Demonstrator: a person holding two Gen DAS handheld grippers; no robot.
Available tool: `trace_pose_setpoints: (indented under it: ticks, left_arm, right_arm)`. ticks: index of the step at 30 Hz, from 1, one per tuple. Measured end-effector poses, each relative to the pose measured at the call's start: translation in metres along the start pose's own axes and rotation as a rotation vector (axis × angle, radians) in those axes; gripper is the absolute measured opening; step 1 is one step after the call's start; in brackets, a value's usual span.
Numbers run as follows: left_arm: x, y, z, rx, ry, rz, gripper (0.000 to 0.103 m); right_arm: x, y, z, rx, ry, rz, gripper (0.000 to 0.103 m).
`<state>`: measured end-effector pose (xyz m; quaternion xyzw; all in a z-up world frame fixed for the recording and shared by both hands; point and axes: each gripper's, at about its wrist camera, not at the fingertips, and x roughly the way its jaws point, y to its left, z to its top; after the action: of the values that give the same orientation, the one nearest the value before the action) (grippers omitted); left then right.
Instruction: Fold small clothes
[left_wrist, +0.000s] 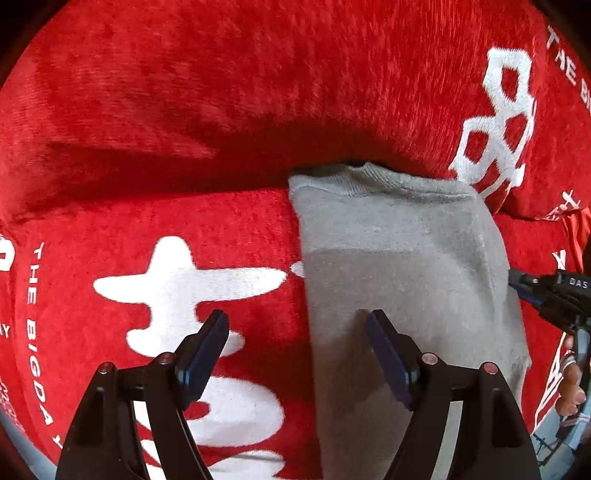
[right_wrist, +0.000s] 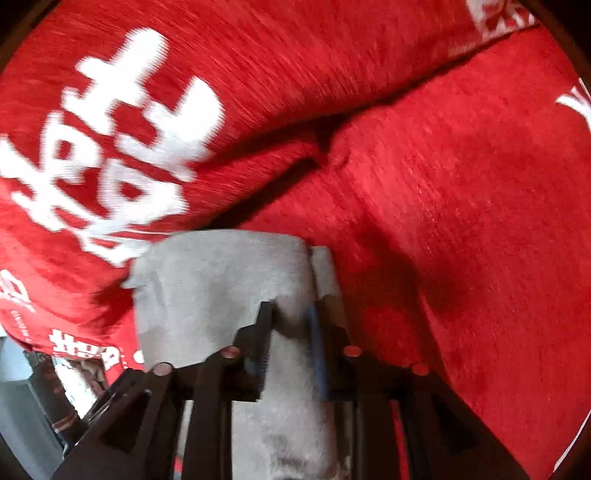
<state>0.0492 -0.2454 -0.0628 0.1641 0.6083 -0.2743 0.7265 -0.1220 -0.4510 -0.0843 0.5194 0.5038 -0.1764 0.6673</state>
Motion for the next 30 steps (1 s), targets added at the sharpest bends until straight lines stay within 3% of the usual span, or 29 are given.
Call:
trace_pose_setpoints:
  ticks: [1, 3, 4, 5, 8, 15, 20, 23, 26, 30]
  left_arm:
    - [0.003, -0.002, 0.0, 0.0, 0.008, 0.004, 0.078]
    - [0.002, -0.003, -0.001, -0.003, 0.001, 0.012, 0.078]
    - [0.0, -0.001, -0.004, -0.004, -0.002, 0.012, 0.078]
    - [-0.001, -0.001, -0.005, -0.003, -0.002, 0.013, 0.078]
    - [0.002, -0.001, -0.007, -0.003, 0.008, 0.018, 0.079]
    - [-0.005, -0.004, -0.021, 0.017, 0.035, 0.034, 0.079]
    - [-0.028, -0.004, -0.047, 0.08, 0.05, 0.008, 0.079]
    - [-0.03, -0.01, -0.073, 0.124, 0.079, 0.007, 0.079]
    - [-0.02, -0.013, -0.093, 0.147, 0.113, 0.002, 0.079]
    - [-0.014, -0.015, -0.106, 0.147, 0.128, -0.004, 0.079]
  right_arm:
    - [0.004, -0.008, 0.0, 0.027, 0.024, 0.043, 0.027]
    - [0.002, -0.018, -0.001, 0.078, 0.029, 0.163, 0.009]
    - [-0.003, -0.022, -0.003, 0.089, 0.021, 0.206, 0.009]
    - [-0.007, -0.025, -0.004, 0.08, 0.012, 0.196, 0.009]
    - [-0.007, -0.036, -0.008, 0.032, 0.034, 0.052, 0.009]
    - [-0.027, -0.021, -0.02, -0.061, -0.001, -0.102, 0.009]
    - [-0.049, -0.001, -0.055, -0.111, 0.035, 0.026, 0.01]
    - [-0.057, 0.015, -0.085, -0.186, 0.073, 0.057, 0.01]
    - [-0.044, 0.026, -0.114, -0.231, 0.134, 0.046, 0.01]
    - [-0.025, 0.009, -0.142, -0.236, 0.172, -0.073, 0.009]
